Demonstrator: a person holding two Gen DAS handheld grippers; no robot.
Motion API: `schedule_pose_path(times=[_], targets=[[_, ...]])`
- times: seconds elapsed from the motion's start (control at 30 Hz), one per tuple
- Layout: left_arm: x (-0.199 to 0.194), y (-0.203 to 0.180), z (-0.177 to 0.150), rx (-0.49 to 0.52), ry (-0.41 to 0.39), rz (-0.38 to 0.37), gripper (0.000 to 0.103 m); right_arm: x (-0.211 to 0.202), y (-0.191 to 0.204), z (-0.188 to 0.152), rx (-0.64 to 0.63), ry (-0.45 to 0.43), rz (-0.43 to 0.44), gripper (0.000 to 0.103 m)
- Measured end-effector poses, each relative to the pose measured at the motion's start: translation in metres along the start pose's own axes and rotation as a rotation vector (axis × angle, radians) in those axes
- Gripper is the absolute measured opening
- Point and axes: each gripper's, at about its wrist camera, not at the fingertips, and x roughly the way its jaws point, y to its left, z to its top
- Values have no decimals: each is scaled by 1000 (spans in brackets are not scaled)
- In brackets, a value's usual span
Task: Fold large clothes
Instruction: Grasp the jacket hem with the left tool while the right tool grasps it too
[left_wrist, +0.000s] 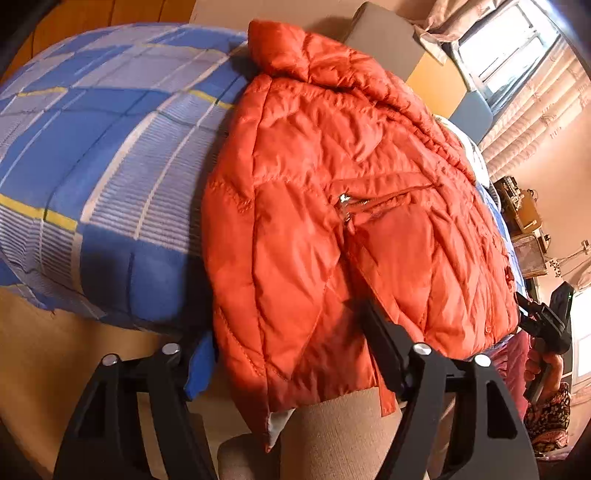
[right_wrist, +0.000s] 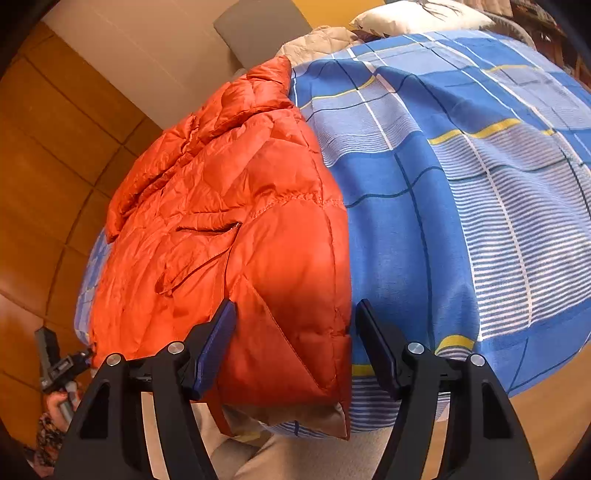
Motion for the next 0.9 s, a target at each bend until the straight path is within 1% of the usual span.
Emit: schedule_pose_path(times=[0.1, 0.17, 0.23, 0.3, 0.33, 0.37, 0.43, 0.47, 0.57, 0.67, 0.7, 0.77, 0.8, 0.83, 0.9], targets=[[-1, -2, 2, 5, -7, 0, 65, -1, -3, 1, 9, 7, 15, 68], [4, 1, -1, -15, 15, -12, 64, 0, -1, 0, 4, 21, 42, 57], [4, 2, -1, -23, 24, -15, 63, 2, 3, -1, -15, 21, 25, 55], [4, 2, -2, -13, 35, -9, 61, 3, 4, -2, -26, 26, 23, 47], [4, 2, -2, -14, 38, -7, 55, 3, 5, -2, -23, 27, 33, 39], [4, 2, -2, -14, 39, 1, 39, 3, 5, -1, -23, 26, 43, 29], [0, 0, 1, -10, 31, 2, 22, -2, 10, 1, -44, 10, 57, 19], [-4, -2, 2, -5, 20, 2, 16, -5, 11, 2, -51, 6, 51, 17], [-18, -11, 3, 41, -10, 21, 13, -12, 16, 6, -61, -1, 46, 13], [-33, -11, 7, 36, -40, 11, 12, -21, 18, 9, -66, -8, 47, 13], [-40, -10, 8, 26, -53, -6, 12, -24, 20, 10, -78, -9, 41, 13], [-50, -11, 10, 23, -77, -39, 11, -29, 26, 12, -124, -1, 5, 13], [-53, -12, 9, 30, -82, -45, 11, -29, 28, 13, -145, 16, -16, 13], [-55, -14, 9, 46, -88, -44, 11, -28, 30, 14, -158, 26, -25, 13], [-53, -16, 7, 74, -88, -14, 11, -29, 31, 14, -193, 31, -50, 16]])
